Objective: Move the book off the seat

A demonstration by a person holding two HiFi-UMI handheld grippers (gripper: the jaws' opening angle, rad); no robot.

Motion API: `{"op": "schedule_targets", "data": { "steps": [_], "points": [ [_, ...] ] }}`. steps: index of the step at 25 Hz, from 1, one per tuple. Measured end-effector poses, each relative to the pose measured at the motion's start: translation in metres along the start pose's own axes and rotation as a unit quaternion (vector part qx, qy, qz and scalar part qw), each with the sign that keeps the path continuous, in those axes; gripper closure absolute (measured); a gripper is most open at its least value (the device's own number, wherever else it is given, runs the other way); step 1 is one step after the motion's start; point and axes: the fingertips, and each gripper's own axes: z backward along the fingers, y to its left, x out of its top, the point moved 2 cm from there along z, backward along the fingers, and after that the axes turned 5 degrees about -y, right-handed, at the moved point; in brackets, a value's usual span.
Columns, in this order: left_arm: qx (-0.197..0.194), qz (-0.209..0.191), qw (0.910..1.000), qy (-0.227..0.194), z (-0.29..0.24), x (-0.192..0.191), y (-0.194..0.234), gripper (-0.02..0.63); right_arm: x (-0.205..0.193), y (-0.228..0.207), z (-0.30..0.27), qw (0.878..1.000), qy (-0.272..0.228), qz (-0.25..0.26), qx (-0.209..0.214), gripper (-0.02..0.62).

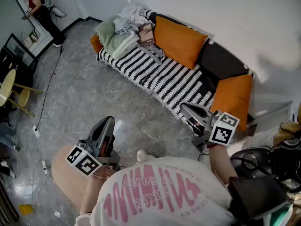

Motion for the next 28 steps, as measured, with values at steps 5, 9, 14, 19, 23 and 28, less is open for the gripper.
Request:
{"op": "schedule_targets", "data": {
  "steps": [5,9,14,19,23,28],
  "points": [
    [-0.002,-0.001,1.0,0.001,-0.007,0.0,0.001,0.598,-0.002,-0.002,-0.005,1.0,0.015,0.012,0.004,0.588],
    [-0.002,0.001,1.0,0.0,-0.008,0.002,0.005,0.598,-0.002,-0.004,-0.009,1.0,0.018,0.012,0.005,0.588],
    [0.003,0.001,1.0,-0.001,-0.012,0.001,0.01,0.598,-0.003,-0.009,-0.012,1.0,0.021,0.008,0.01,0.588],
    [0.006,0.003,1.0,0.0,-0.016,0.002,0.019,0.598,0.001,-0.013,-0.021,1.0,0.01,-0.01,0.025,0.588],
    [0.009,0.006,0.9999,0.0,-0.021,0.008,0.03,0.598,0.001,-0.019,-0.032,0.999,0.011,-0.021,0.021,0.588],
    [0.006,0.008,1.0,0.0,-0.022,0.022,0.045,0.598,0.0,-0.019,-0.05,1.0,0.014,-0.016,0.009,0.588]
  ]
}}
